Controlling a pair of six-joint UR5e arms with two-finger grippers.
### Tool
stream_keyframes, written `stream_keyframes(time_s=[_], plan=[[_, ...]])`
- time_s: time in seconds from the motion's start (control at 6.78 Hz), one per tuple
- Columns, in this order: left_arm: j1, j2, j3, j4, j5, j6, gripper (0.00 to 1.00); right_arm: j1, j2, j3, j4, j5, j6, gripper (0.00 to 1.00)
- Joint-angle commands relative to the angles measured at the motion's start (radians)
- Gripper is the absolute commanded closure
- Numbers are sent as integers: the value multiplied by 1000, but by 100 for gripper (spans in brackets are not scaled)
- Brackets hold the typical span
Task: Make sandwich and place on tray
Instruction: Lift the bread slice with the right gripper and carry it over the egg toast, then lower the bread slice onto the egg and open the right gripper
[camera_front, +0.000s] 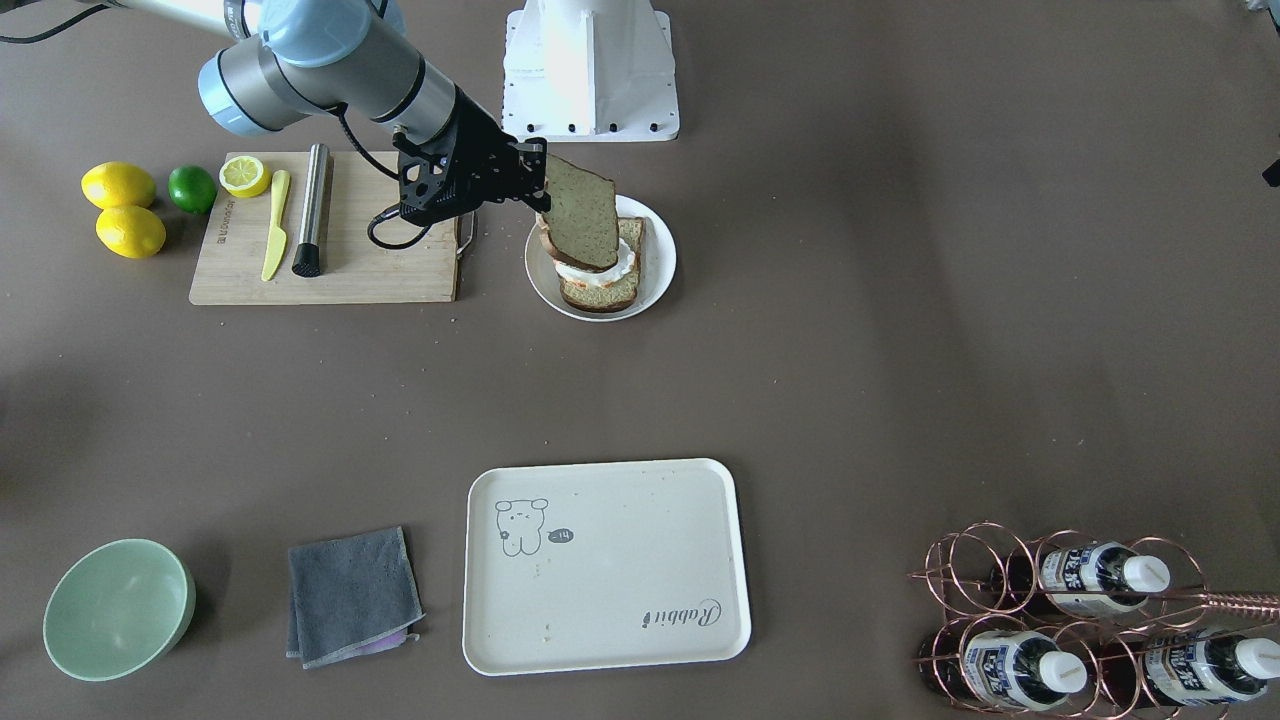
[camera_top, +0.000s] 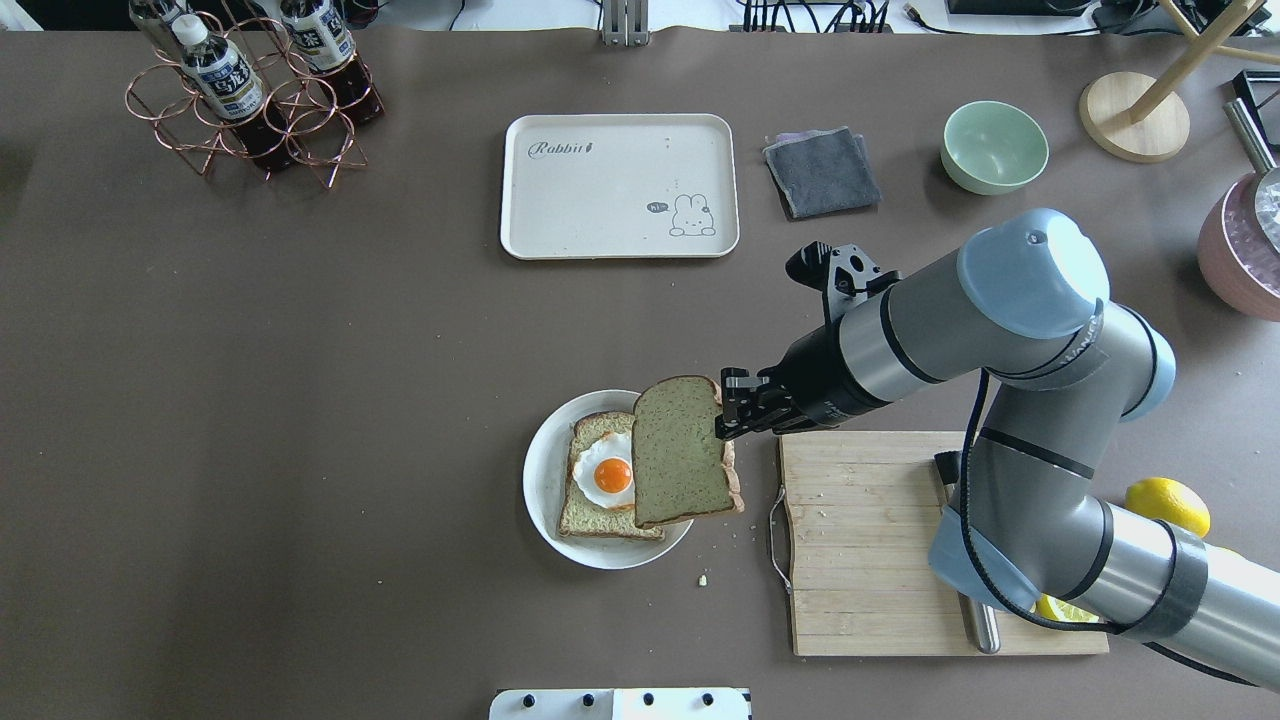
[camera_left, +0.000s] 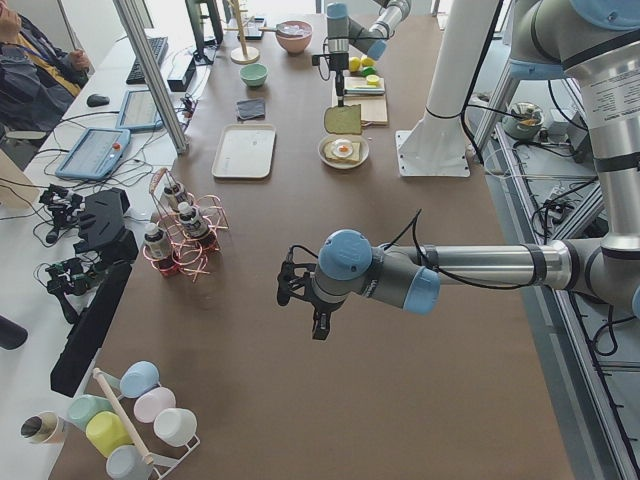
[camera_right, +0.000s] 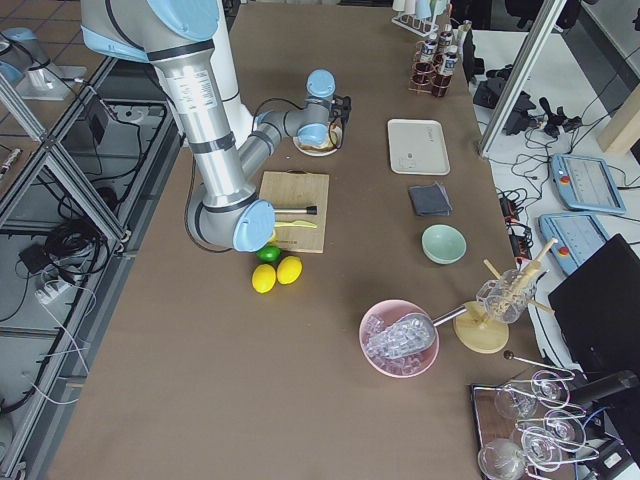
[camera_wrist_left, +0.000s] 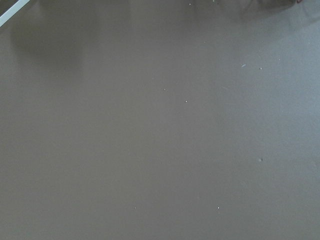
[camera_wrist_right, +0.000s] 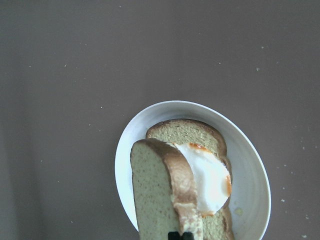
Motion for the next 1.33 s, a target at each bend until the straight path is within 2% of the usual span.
stream_keyframes(time_s=[0.0,0.3,0.59,1.18], plan=[[0,1,0,-5,0,0,3,-19,5,-73,106,-21,57,100],[0,1,-4,-5,0,0,3,-28,8,-123,164,-36,93,100],[0,-1,-1,-5,0,-2,3,-45,7,-199,313,-58,139,100],[0,-2,-1,-5,0,-2,3,-80,7,-224,352,-136,147,100]])
